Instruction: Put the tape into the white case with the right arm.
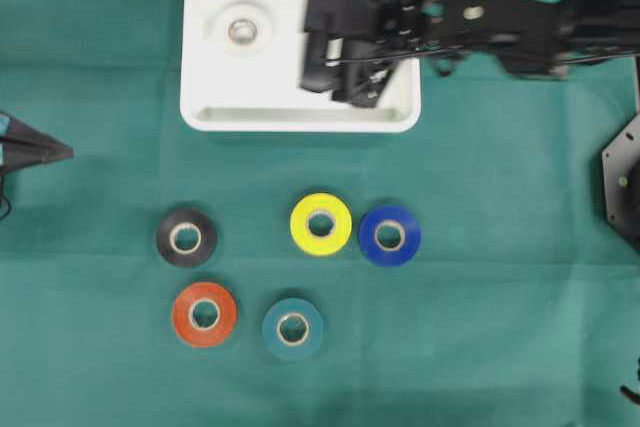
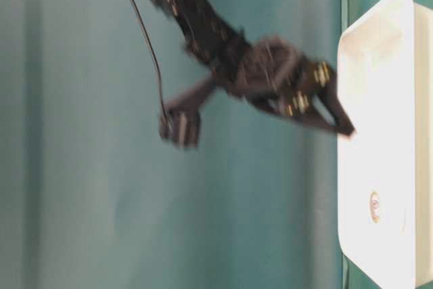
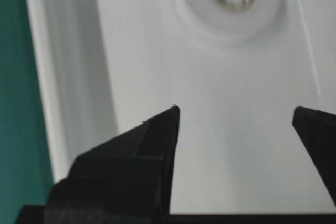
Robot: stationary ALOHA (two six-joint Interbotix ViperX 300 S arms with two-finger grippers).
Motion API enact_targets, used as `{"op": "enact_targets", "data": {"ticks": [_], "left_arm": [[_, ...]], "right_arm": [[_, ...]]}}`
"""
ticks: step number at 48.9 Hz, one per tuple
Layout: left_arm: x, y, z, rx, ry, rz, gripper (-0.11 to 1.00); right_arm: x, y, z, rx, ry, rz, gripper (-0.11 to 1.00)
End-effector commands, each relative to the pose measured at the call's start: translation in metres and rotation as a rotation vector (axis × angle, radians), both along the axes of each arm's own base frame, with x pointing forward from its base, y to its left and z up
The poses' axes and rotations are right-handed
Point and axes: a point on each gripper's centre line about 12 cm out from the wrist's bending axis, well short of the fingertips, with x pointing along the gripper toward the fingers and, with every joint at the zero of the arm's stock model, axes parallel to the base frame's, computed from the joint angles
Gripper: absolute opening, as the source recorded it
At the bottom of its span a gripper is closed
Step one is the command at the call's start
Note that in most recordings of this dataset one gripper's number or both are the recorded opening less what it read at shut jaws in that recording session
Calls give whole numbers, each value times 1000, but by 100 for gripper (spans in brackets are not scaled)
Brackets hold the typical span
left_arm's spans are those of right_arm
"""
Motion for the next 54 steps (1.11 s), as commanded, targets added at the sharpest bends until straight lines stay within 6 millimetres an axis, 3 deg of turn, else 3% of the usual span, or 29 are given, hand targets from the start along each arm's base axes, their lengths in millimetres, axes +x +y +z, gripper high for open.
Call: {"op": "enact_targets", "data": {"ticks": [1, 36, 54], "left_arm": [[1, 0, 4, 0, -15, 3, 0], [1, 4, 4, -1, -15, 31, 0], [1, 4, 4, -1, -15, 31, 0]], "right_arm": [[-20, 6, 18, -13, -54, 5, 62], [-175, 62, 1, -18, -197, 38, 62], [-231, 76, -3, 19, -255, -41, 62]]}}
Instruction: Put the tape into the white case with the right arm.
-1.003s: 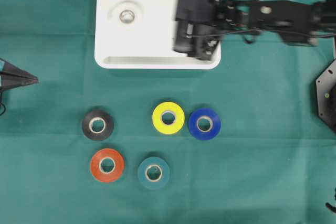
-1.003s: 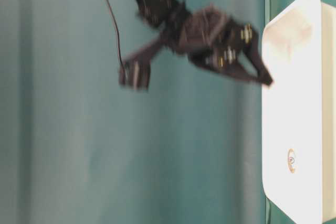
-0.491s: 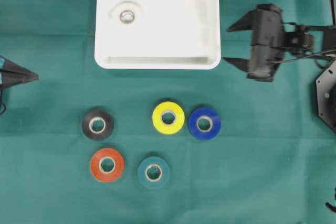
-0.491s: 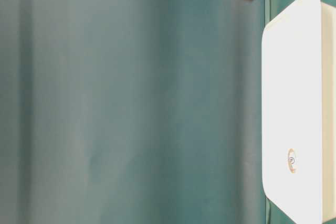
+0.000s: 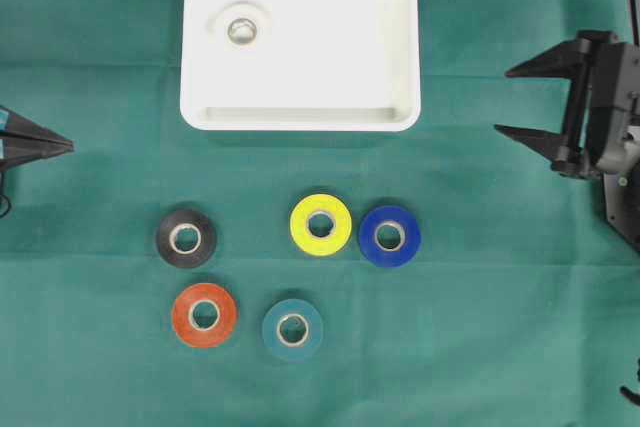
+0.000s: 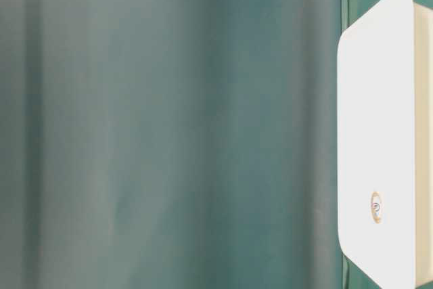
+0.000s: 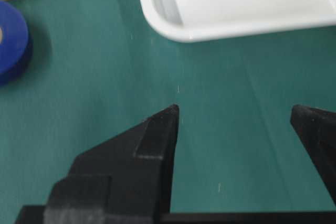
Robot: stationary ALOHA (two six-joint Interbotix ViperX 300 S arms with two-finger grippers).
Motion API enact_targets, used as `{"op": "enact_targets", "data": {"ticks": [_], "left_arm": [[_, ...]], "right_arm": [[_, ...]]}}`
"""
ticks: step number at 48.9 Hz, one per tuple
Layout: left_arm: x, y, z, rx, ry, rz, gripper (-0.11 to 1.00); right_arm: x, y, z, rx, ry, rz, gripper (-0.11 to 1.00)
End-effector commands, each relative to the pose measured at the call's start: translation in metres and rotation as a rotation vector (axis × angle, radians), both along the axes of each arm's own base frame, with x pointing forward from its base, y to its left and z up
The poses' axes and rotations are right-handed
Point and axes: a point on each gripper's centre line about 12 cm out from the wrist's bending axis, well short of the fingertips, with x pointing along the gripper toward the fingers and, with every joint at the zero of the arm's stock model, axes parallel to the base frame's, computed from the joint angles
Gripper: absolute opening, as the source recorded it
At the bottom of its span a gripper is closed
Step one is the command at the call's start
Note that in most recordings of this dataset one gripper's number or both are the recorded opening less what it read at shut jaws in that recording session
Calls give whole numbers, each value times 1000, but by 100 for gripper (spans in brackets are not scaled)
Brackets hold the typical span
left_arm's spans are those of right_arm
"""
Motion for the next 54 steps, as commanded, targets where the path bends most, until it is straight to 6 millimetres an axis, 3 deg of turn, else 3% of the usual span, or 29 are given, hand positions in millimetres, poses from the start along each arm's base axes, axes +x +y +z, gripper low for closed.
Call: {"op": "enact_targets", "data": {"ticks": [1, 18, 37, 54], "left_arm": [[1, 0, 4, -1, -12, 3, 0], [1, 0, 4, -1, -12, 3, 0], [1, 0, 4, -1, -12, 3, 0], [1, 0, 4, -1, -12, 3, 0]], "right_arm": [[-6, 1, 4, 2, -13, -16, 62], [-9, 16, 6, -3, -56, 62, 62], [0, 62, -2, 9, -14, 345, 62], [2, 85, -8, -13, 24, 498, 62]]}}
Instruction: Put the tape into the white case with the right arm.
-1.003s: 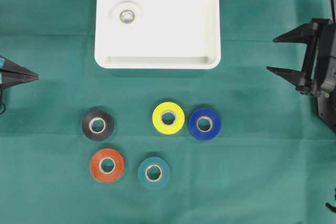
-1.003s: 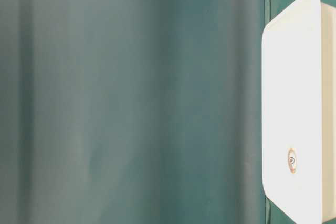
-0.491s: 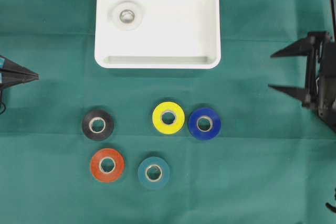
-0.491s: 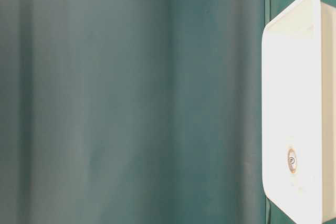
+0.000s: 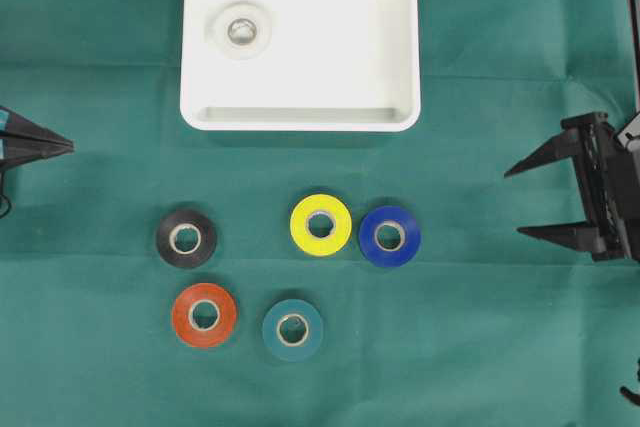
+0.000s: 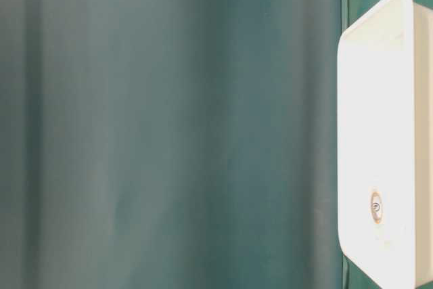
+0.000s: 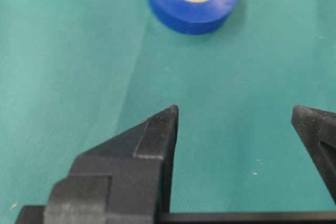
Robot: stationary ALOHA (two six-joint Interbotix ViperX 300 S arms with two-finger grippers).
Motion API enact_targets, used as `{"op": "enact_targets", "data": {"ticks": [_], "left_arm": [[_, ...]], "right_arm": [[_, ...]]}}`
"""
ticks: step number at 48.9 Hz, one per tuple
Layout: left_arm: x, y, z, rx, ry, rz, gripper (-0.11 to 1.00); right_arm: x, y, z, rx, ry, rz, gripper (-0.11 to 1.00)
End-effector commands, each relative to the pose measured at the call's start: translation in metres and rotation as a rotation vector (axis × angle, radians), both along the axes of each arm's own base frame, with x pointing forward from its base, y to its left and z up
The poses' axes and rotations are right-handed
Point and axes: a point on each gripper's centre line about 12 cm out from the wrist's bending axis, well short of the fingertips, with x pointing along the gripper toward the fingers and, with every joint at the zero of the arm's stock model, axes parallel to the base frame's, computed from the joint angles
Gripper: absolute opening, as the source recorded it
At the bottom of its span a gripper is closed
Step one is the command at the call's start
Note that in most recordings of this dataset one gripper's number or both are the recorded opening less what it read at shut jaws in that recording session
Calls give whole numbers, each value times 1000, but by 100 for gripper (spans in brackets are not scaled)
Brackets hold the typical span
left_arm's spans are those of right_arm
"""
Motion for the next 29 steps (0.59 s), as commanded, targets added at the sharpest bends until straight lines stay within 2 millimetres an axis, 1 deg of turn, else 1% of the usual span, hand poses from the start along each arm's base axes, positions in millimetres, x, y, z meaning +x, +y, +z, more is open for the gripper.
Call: {"op": "enact_targets", "data": {"ticks": [1, 13, 21, 29], "left_arm": [[1, 0, 4, -1, -12, 4, 0], [1, 0, 4, -1, -12, 4, 0], [1, 0, 4, -1, -12, 4, 0], [1, 0, 4, -1, -12, 4, 0]], "right_arm": [[6, 4, 6, -3, -12, 21, 62], [16, 7, 6, 0, -3, 30, 62], [34, 12, 8, -11, -1, 55, 62], [57, 19, 6, -36, 23, 90, 62]]}}
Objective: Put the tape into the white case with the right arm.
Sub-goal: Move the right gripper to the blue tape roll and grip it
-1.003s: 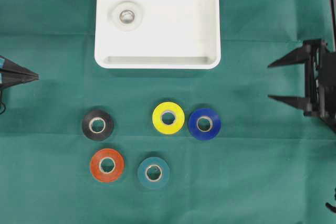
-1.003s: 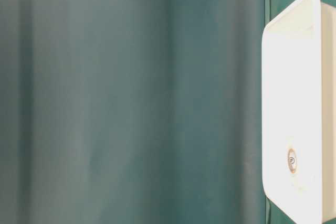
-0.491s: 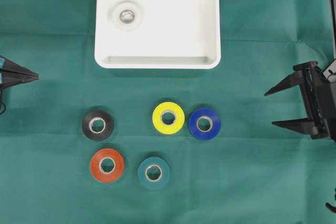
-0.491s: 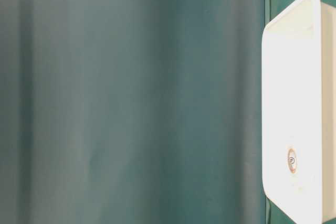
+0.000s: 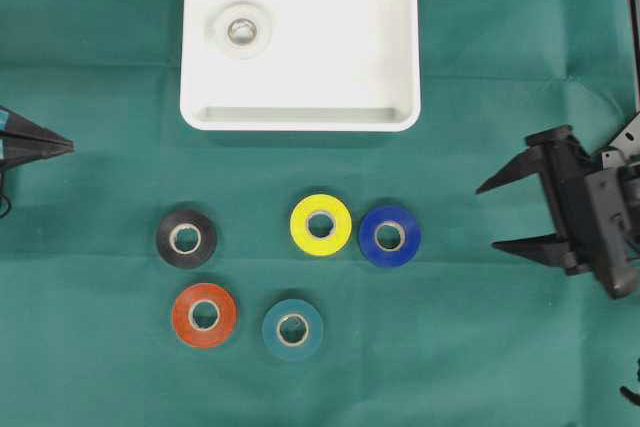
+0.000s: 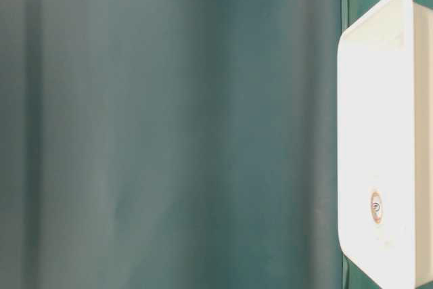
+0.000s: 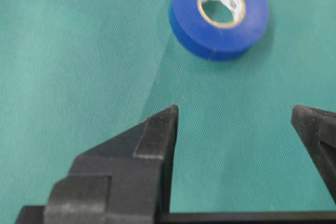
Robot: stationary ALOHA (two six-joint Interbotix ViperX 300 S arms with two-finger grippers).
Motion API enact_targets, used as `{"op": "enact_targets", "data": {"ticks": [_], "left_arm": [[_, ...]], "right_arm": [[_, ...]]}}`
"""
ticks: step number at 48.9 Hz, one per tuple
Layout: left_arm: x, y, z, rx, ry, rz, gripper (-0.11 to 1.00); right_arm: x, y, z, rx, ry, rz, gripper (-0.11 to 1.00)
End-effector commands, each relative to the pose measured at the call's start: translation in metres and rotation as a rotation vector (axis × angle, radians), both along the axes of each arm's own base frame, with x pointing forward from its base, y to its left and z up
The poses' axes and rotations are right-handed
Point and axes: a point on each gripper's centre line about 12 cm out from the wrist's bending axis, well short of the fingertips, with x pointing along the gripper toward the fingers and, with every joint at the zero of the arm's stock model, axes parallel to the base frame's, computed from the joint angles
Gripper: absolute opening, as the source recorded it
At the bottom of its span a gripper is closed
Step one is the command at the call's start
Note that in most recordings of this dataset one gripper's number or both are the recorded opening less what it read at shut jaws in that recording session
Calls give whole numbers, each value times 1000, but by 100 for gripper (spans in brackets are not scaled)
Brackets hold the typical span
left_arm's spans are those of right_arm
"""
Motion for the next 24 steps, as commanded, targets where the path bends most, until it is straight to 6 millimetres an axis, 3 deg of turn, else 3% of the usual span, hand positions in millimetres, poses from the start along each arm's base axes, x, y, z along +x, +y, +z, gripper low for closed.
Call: {"op": "enact_targets", "data": {"ticks": [1, 24], "left_arm": [[1, 0, 4, -1, -12, 2, 0], [1, 0, 4, -1, -12, 2, 0]], "right_arm": [[19, 7, 8, -6, -22, 28, 62], [82, 32, -11, -27, 60, 86, 62]]}}
